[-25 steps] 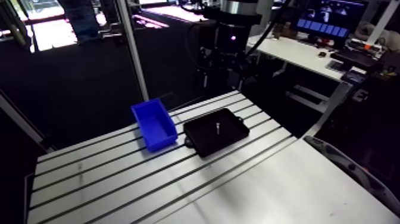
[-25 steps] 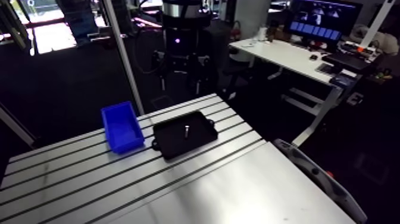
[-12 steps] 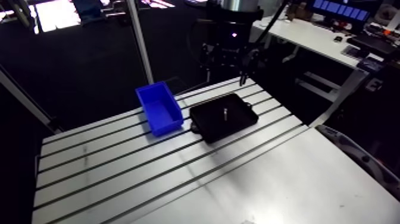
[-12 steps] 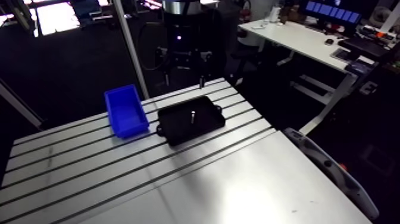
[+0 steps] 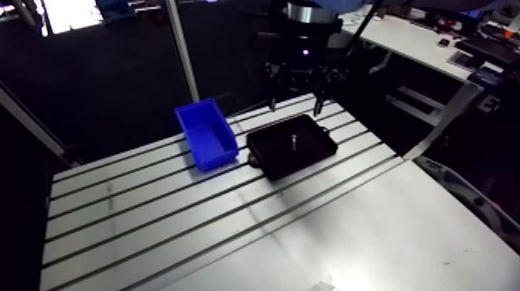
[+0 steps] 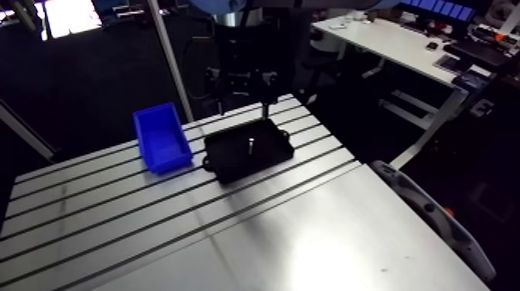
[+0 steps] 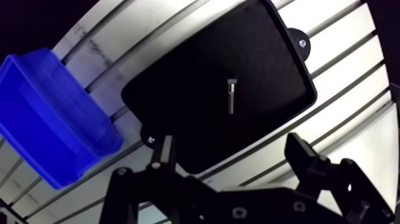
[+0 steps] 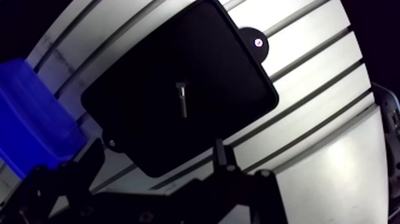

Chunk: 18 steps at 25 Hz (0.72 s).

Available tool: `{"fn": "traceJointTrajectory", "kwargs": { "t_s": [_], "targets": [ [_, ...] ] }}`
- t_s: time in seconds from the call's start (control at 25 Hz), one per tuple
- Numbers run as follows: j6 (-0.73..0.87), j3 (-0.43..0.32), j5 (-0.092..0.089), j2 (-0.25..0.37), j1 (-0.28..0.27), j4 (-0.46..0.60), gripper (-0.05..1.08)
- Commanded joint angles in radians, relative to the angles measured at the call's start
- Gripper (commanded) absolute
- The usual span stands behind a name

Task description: Pick up the M10 bolt from the tray and put it into the blue bin.

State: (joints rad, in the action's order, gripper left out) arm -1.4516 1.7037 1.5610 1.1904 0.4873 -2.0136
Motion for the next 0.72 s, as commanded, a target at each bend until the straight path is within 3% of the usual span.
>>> {"fn": "traceJointTrajectory", "kwargs": {
  "t_s": [0.04,0.72],
  "targets": [
    [-0.003,0.018,0.017,-0.022,0.001,-0.047,0.01],
    [-0.020,0.063,0.012,-0.059,0.005,-0.135,0.01]
  ]
}}
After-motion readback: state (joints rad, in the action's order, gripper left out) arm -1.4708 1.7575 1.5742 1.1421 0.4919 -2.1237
